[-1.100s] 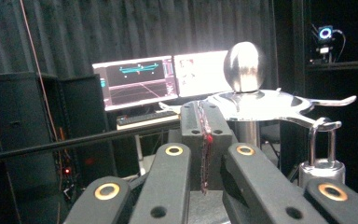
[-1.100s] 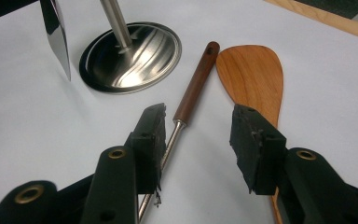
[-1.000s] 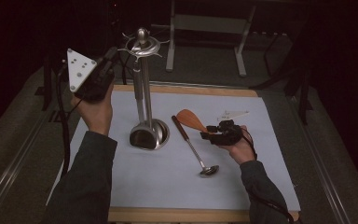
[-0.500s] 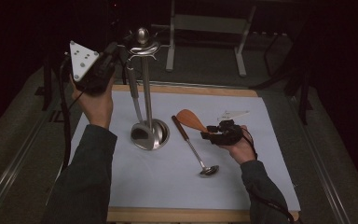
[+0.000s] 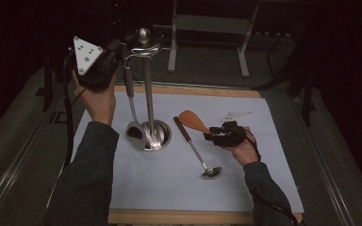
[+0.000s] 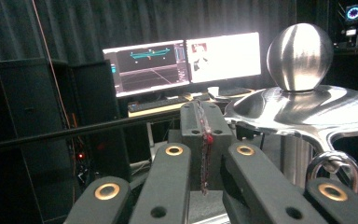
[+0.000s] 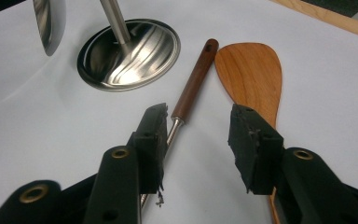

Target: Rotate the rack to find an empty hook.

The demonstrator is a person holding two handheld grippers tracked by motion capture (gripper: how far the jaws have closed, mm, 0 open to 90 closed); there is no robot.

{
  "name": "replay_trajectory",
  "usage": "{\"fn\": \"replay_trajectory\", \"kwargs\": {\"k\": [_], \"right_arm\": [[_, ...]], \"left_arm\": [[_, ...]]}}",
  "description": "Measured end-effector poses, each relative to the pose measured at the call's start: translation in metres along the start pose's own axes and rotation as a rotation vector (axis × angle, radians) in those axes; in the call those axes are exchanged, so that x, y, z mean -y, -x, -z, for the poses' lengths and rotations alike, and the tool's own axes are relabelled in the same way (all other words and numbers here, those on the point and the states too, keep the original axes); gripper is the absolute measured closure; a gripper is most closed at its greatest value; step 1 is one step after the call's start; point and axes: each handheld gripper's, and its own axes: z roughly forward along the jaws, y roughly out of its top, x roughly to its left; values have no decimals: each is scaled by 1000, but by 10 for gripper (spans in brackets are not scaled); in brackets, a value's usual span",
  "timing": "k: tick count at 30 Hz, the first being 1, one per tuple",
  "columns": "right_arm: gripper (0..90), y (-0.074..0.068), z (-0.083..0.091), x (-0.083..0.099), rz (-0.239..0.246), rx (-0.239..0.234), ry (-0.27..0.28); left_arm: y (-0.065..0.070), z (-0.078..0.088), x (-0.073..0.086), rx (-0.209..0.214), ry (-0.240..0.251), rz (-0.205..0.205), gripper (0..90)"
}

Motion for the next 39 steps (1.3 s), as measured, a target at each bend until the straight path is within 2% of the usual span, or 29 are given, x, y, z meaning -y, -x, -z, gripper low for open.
{"fn": "replay_trajectory", "kwargs": {"k": [5, 11, 21, 29, 34, 37, 38, 39], "right_arm": [[572, 0, 0, 1, 0, 1, -2], [570, 1, 0, 3, -7, -1, -5], [569, 0, -4, 4, -4, -4, -12], [565, -2, -8, 4, -3, -5, -22], [564, -1, -10, 3, -2, -9, -19], [563, -2, -11, 4, -2, -12, -20], [563, -2, -11, 4, -2, -12, -20], [563, -3, -11, 5, -3, -12, -23]], "left_arm": [[-1, 2, 0, 3, -9, -9, 900], [-4, 8, 3, 40, -26, -8, 895], [-11, 22, 12, 103, -79, -33, 868], [-17, 34, 32, 124, -122, -32, 848], [-23, 45, 51, 127, -146, 1, 823], [-27, 52, 65, 123, -170, 11, 808], [-27, 52, 65, 123, -170, 11, 802], [-31, 58, 77, 118, -193, 28, 797]]}}
